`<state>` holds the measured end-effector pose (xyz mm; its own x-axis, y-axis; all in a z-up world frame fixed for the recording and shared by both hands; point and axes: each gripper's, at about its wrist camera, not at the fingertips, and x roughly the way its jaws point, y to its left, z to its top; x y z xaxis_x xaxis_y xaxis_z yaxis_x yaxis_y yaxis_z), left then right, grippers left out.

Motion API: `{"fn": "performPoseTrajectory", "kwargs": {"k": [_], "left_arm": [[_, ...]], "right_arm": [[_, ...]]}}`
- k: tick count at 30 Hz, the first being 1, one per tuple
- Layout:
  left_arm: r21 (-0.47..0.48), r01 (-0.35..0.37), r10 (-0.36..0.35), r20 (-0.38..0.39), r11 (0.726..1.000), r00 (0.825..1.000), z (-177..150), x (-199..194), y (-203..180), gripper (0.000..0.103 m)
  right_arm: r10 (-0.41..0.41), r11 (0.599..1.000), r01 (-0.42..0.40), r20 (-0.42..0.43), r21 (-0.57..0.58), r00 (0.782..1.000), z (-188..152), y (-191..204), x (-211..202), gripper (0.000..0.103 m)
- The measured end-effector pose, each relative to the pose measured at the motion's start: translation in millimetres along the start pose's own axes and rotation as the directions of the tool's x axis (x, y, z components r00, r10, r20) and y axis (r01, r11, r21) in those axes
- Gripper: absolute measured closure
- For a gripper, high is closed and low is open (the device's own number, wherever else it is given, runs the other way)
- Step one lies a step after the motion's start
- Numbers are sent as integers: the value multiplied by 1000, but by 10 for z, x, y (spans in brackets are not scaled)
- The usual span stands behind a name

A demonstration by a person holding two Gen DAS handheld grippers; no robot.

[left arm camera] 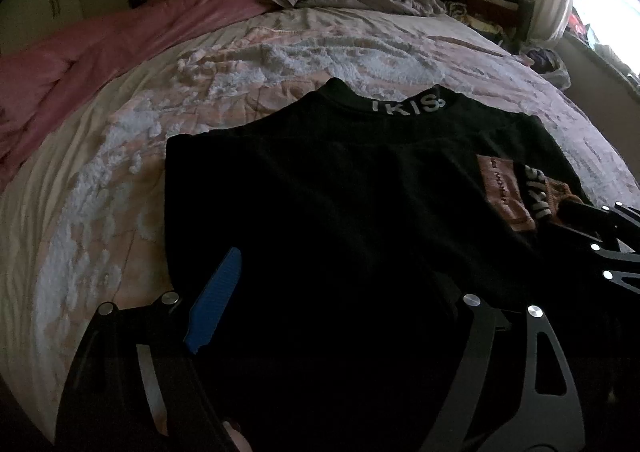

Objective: Fold small clothes

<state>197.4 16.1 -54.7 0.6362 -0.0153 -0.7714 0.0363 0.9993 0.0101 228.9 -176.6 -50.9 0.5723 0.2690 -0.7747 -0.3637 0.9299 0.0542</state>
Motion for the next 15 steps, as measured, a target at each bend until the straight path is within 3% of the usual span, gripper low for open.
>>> {"fn": "performPoseTrajectory", "kwargs": {"k": [15], "left_arm": [[-22, 22, -22, 11, 1000, 1000, 9, -136, 60, 20]], "right_arm": [[27, 999, -28, 38, 36, 999, 36, -7, -164, 27]]}}
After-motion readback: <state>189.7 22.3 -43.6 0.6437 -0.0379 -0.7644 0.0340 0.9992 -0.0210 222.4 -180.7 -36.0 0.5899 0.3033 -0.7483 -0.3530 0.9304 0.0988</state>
